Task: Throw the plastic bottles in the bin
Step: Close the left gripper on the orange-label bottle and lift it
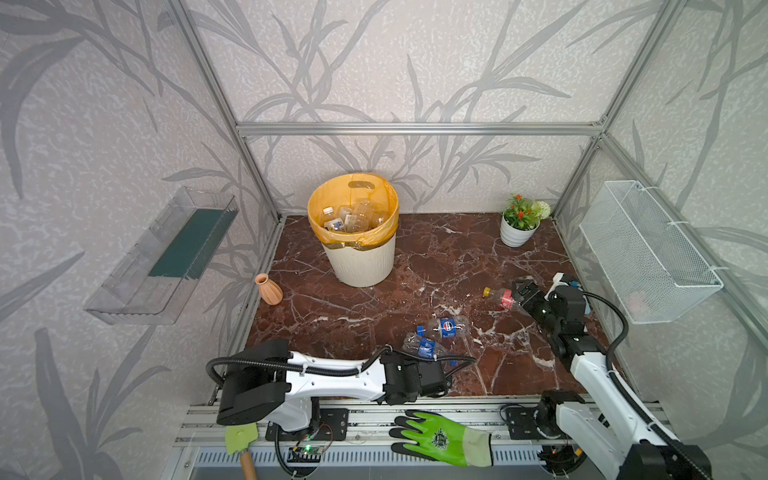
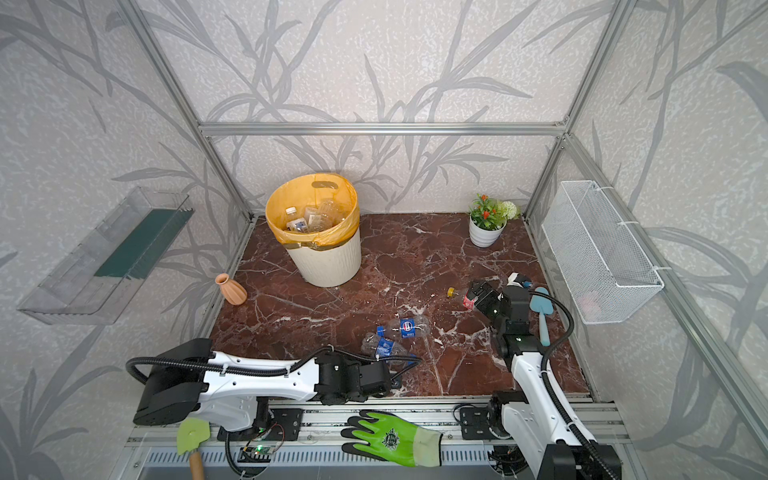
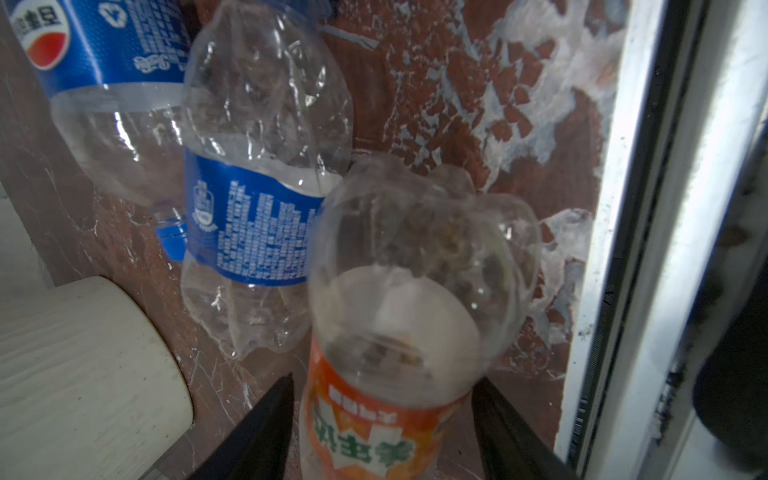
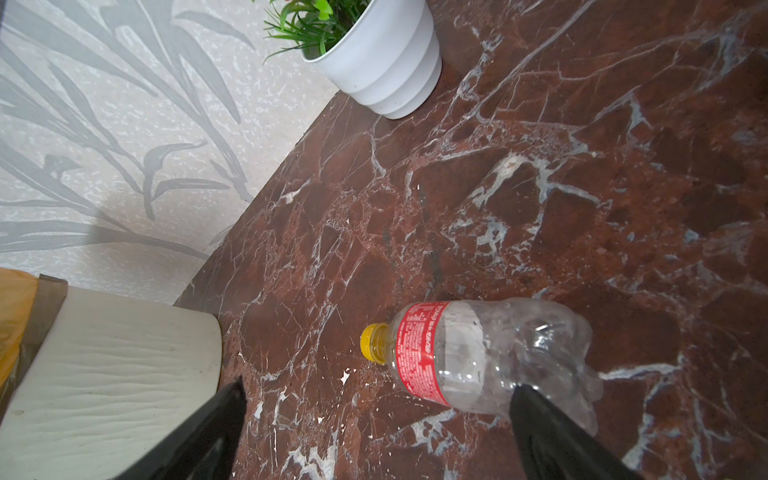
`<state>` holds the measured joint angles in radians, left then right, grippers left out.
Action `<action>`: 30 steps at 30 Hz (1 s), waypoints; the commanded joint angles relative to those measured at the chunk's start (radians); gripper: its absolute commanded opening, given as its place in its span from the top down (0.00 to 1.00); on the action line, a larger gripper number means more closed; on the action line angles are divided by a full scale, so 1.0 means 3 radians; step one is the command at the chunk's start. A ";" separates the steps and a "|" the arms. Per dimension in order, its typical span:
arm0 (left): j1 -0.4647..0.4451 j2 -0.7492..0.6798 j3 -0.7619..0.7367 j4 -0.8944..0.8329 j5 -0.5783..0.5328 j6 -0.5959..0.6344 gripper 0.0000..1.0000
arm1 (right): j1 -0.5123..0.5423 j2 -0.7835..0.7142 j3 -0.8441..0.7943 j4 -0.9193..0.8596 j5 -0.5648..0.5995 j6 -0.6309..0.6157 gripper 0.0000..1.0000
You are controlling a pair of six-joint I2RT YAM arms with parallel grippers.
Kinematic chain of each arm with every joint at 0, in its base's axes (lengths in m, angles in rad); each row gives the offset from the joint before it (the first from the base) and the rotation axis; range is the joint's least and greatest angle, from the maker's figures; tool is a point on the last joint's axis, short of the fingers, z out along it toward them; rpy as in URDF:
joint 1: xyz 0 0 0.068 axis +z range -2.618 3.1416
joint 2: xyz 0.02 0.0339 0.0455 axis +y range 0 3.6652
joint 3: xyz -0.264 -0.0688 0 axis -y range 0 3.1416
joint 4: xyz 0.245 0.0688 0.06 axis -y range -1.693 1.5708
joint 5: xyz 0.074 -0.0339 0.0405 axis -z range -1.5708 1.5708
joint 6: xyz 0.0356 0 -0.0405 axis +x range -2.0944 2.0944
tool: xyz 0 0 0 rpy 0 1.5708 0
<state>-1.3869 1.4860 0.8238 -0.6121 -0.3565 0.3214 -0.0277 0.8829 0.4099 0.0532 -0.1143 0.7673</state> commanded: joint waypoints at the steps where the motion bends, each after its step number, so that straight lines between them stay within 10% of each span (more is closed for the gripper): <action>1: 0.0023 0.0156 0.0035 0.0104 0.0051 0.0084 0.31 | -0.0025 -0.0003 0.0019 0.0076 -0.0048 0.0009 0.01; 30: 0.0210 -0.0081 -0.0125 0.0379 0.0046 -0.0153 0.67 | -0.0158 -0.0090 -0.0103 0.0083 -0.0130 0.0091 0.01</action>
<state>-1.3319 1.5200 0.8009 -0.5171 -0.3397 0.2947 -0.0704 0.8669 0.3885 0.0624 -0.1440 0.7887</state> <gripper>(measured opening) 0.513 0.991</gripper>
